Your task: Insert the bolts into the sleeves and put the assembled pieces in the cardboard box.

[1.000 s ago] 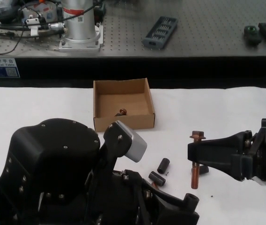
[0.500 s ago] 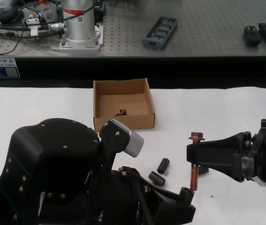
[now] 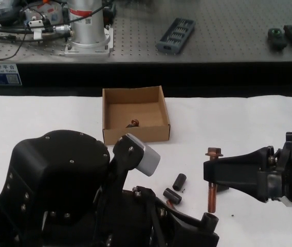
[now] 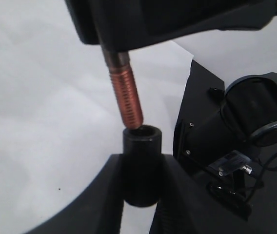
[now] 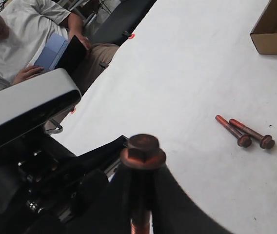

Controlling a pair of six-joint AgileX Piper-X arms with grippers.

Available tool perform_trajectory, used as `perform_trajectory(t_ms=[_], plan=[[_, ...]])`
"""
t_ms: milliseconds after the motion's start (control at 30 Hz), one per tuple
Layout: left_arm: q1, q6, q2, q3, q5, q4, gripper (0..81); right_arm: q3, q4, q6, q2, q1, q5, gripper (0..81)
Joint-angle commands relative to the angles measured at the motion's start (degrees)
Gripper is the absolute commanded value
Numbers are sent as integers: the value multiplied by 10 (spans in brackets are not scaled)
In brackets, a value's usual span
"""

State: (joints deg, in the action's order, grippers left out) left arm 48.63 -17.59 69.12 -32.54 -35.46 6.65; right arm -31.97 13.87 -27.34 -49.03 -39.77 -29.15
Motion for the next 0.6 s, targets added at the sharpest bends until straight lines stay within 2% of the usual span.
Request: perform_trajectory(t_ms=[0, 100, 233, 433, 567], plan=[[2, -5, -1, -3, -7, 17, 4, -2, -9, 2, 4, 3, -16, 43], [2, -8, -1, -3, -6, 34, 4, -2, -9, 0, 4, 3, -19, 43], [2, -44, -1, -3, 43, 60, 4, -2, -9, 0, 4, 3, -27, 43], [1, -63, -1, -3, 50, 68, 4, -2, -9, 0, 4, 3, -27, 43], [1, -109, -1, -3, 96, 68, 4, -2, 1, 0, 4, 3, -27, 43]])
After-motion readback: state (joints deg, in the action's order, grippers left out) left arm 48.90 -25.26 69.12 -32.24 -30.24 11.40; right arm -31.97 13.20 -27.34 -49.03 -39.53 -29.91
